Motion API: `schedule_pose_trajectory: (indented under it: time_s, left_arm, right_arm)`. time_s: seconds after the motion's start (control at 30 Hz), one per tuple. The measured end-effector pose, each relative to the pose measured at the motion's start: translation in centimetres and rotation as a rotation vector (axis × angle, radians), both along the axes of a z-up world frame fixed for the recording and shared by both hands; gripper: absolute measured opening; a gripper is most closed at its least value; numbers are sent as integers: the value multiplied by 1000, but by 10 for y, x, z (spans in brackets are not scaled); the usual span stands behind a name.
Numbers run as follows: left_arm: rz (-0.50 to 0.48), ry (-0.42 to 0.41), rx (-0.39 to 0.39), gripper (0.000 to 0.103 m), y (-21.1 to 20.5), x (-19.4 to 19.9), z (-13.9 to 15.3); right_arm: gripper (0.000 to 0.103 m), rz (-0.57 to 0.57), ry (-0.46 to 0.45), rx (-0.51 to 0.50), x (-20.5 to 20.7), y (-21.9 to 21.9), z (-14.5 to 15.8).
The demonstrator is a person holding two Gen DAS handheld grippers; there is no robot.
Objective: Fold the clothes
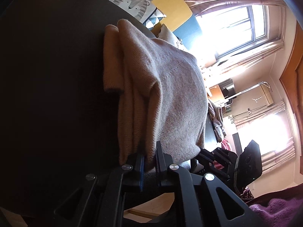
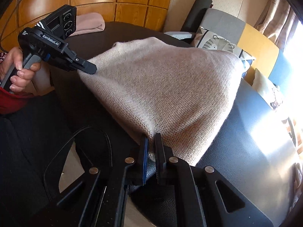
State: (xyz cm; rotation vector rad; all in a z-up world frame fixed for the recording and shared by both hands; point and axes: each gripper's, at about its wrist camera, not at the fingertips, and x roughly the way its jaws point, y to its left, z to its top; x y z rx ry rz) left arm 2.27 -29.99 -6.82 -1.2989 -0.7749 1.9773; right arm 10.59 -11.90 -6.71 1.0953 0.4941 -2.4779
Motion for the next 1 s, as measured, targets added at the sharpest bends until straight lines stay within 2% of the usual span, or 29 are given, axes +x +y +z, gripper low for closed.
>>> schedule_pose_trajectory:
  time_s: [0.13, 0.2, 0.27, 0.37, 0.4, 0.43, 0.53, 0.6, 0.8, 1.0]
  left_arm:
    - [0, 11, -1, 10, -3, 2, -1]
    - [-1, 20, -7, 10, -4, 3, 0]
    - [-2, 23, -12, 10, -5, 3, 0]
    - [1, 22, -7, 10, -5, 2, 1]
    - [3, 22, -4, 10, -6, 3, 0]
    - [6, 23, 0, 10, -6, 3, 0]
    - [12, 23, 5, 10, -5, 5, -1]
    - [15, 22, 7, 10, -5, 5, -1]
    - [23, 23, 7, 10, -4, 8, -2]
    - [33, 16, 28, 10, -6, 10, -6]
  right_arm:
    - [11, -3, -34, -50, -3, 5, -2]
    - [17, -3, -76, -114, -7, 13, 8]
    - [18, -1, -98, -199, -10, 23, 22]
    - [18, -53, 13, -401, -12, 54, 60]
    - [22, -102, 52, -451, -20, 64, 69]
    - [25, -168, 82, -461, -32, 72, 74]
    - [28, -356, 97, -330, -74, 78, 68]
    - [28, -401, 88, -327, -101, 83, 60]
    - [28, -472, 58, -390, -167, 87, 43]
    - [28, -456, 48, -195, -184, 65, 29]
